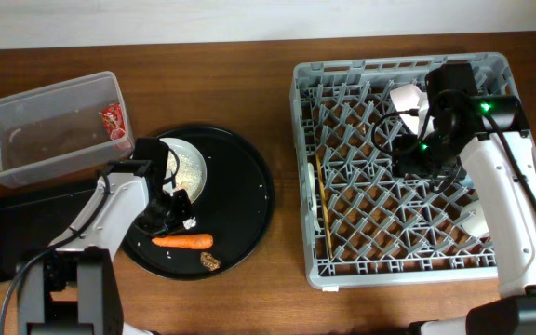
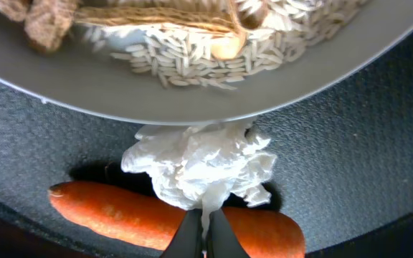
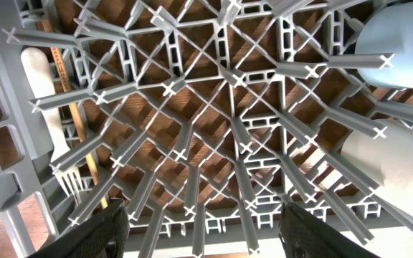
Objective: Sort waste into correct bins and load items into the dishwasher rack
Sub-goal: 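Grasp the white tissue with the left gripper and drop it in the bin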
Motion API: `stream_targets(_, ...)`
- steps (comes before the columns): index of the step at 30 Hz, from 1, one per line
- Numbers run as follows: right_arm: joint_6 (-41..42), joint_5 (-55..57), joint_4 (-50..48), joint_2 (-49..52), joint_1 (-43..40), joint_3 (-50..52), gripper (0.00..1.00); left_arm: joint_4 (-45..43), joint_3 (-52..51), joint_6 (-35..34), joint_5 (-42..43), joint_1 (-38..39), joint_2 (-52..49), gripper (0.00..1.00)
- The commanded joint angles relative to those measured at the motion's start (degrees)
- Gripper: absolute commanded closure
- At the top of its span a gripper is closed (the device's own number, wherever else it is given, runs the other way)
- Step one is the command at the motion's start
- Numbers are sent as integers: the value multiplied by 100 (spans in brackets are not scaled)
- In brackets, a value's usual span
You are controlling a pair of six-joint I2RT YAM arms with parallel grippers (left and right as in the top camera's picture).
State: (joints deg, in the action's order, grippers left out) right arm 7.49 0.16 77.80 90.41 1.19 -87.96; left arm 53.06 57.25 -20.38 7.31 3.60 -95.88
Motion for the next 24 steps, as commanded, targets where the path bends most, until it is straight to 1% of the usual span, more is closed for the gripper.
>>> stream_targets(1,0,9,9,-101,-9,-72,30,42,149,33,-131,0,114,100)
stream_targets(5,0,11,44,-101,-9,-72,30,688,739,48,-136,0,295,100)
stream_targets(9,0,11,44,-101,-9,-72,30,1222,1596,278,-153,0,634,100)
stream_targets(12,0,11,44,-101,-9,-72,30,1294,2179,273,-590,-2,841,100)
stream_targets(14,0,11,44,-101,-9,-72,30,1204,2435,271,-1060,-13,881,100)
stream_targets(15,0,11,44,-101,-9,-72,30,1047,2610,271,-1368,-76,879,100)
stream_targets(17,0,11,44,-101,-9,-72,30,577,2645,271,-1655,-243,881,100)
stream_targets(24,0,11,44,-101,-9,-72,30,-848,2643,267,-1768,-1012,640,100)
